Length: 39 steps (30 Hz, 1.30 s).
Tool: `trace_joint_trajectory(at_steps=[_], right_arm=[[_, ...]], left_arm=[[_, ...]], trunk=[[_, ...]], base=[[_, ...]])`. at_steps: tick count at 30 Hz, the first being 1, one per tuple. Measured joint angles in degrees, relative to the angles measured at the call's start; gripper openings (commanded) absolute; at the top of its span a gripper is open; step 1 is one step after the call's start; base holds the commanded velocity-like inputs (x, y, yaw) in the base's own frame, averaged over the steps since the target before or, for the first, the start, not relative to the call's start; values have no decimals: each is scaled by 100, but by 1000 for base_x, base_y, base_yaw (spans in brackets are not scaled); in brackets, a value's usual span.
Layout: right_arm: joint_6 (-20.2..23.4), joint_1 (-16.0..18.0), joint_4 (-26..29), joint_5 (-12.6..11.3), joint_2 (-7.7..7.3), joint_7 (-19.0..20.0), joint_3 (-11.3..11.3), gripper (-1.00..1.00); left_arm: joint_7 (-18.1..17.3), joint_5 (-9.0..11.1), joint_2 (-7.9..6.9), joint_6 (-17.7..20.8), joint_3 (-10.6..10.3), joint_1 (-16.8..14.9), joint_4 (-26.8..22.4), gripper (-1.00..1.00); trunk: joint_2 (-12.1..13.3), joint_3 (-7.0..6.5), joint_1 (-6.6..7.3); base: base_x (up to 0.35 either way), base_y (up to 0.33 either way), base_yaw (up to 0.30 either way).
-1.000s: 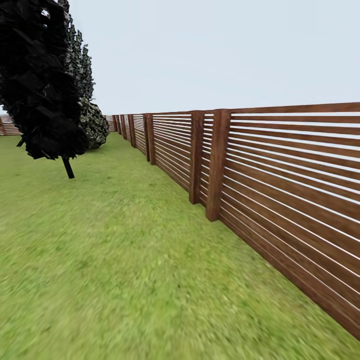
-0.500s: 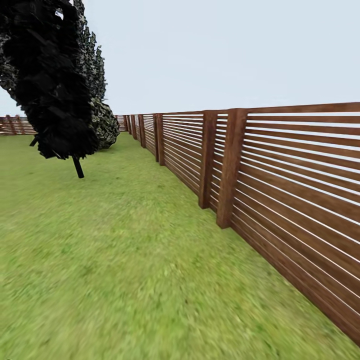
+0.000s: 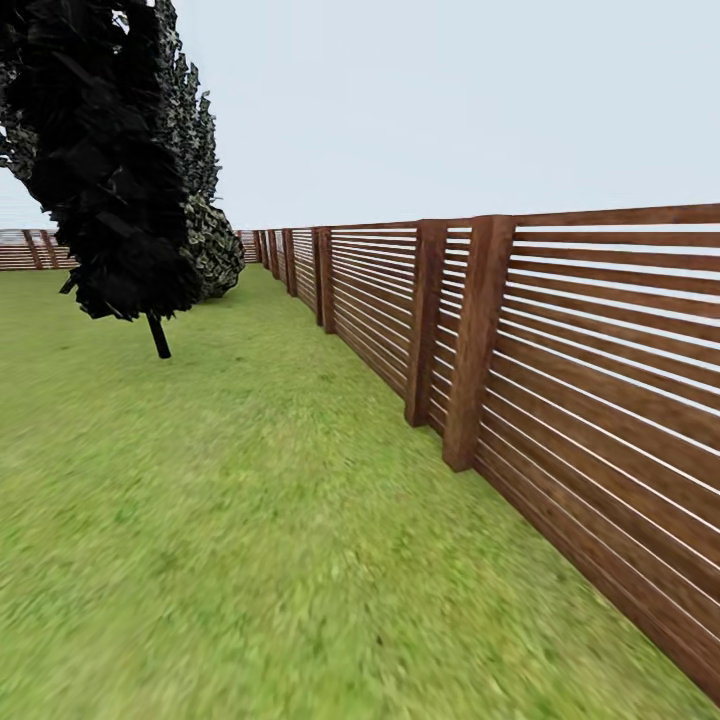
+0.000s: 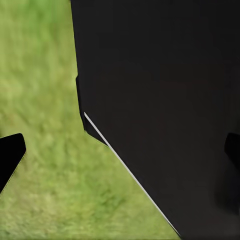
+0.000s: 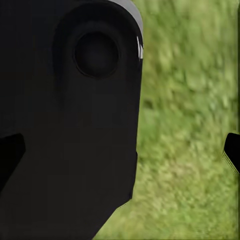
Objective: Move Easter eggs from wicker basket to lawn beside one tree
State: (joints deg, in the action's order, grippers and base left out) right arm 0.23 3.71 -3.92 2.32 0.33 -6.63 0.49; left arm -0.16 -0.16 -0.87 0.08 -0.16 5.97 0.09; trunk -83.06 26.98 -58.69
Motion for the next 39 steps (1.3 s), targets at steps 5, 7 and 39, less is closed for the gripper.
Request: trace_joint_trajectory(at_steps=[5,7,39], right_arm=[[1,0,0,-1,0,0,0,100],[1,0,0,2,0,0,0,100],[1,0,0,-1,0,0,0,100]], left_arm=[[0,0,0,-6,-5,-2,0,100],[0,0,0,-7,-5,-1,0,100],[0,8,0,-8,21,0,0,100]], trunk=[[0,0,0],[0,0,0],[0,0,0]], base=[[332,0,0],[332,0,0],[332,0,62]])
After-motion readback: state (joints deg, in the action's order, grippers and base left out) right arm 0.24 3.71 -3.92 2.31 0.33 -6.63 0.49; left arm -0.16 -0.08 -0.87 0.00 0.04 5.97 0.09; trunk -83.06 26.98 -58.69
